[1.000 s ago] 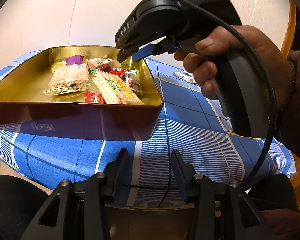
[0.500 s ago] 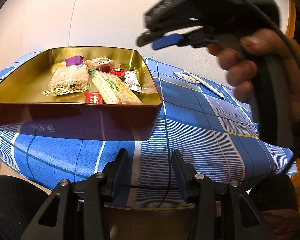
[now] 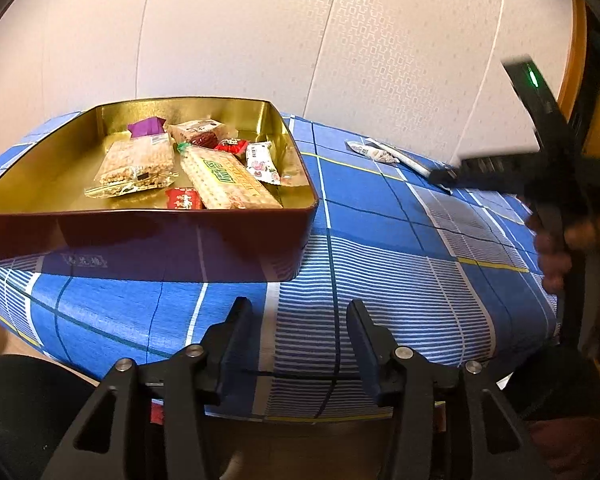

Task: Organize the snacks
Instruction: 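Move the right tool back toward the long white-and-gold bar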

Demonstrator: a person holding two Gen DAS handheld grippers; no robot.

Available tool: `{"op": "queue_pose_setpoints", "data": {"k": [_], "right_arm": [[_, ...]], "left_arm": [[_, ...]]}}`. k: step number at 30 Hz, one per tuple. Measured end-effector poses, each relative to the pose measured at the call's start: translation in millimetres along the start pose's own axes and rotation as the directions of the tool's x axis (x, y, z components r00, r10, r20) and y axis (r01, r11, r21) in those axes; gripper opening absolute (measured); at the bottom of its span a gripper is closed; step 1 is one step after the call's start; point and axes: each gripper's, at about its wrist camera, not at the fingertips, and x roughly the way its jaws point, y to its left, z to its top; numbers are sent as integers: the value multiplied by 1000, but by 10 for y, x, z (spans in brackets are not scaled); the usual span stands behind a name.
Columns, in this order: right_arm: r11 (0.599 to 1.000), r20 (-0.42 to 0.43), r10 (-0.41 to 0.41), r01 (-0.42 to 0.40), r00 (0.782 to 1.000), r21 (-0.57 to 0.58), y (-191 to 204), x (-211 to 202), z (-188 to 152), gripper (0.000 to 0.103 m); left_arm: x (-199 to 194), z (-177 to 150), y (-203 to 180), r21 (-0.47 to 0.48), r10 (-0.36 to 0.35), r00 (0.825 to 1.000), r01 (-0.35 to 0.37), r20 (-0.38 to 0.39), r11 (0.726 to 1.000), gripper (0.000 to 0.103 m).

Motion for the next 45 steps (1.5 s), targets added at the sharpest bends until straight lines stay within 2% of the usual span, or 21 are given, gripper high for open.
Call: {"op": "queue_pose_setpoints", "data": {"k": [2,6,10,15,21,24,37,42,45], "right_arm": [[997,-6,-53,53,999,51,-247,12,-122,24],[983,-18,-95,97,995,153,-641,23,-272,24],[967,-16,-138,138,990,212,-874,5,-388,24],[954,-17,-179,178,984,243,-1057,35,-541,24],[957,41,-212,199,976,210,-1050,55,-610,26],[959,51,-200,185,979,214,-1056,55,-606,30],[953,81,-142,115,987,280,-1162,13,-646,30],[953,83,-135,107,987,284,-1173,-1,-659,30],[953,83,-132,103,988,285,-1183,3,-653,30]], "left_arm": [[5,2,0,6,3,1000,-4,0,1000,50],[18,-2,-11,20,16,1000,-16,1,1000,50],[31,-8,-37,39,31,1000,-31,1,999,50],[45,-3,-46,50,45,999,-45,-3,998,51],[77,18,-87,61,66,998,-65,-20,996,53],[99,38,-123,71,71,997,-68,-35,995,53],[155,190,-544,167,26,998,-16,-55,986,53],[245,246,-699,209,11,996,8,-89,978,53],[235,292,-780,237,0,997,17,-74,971,53]]}}
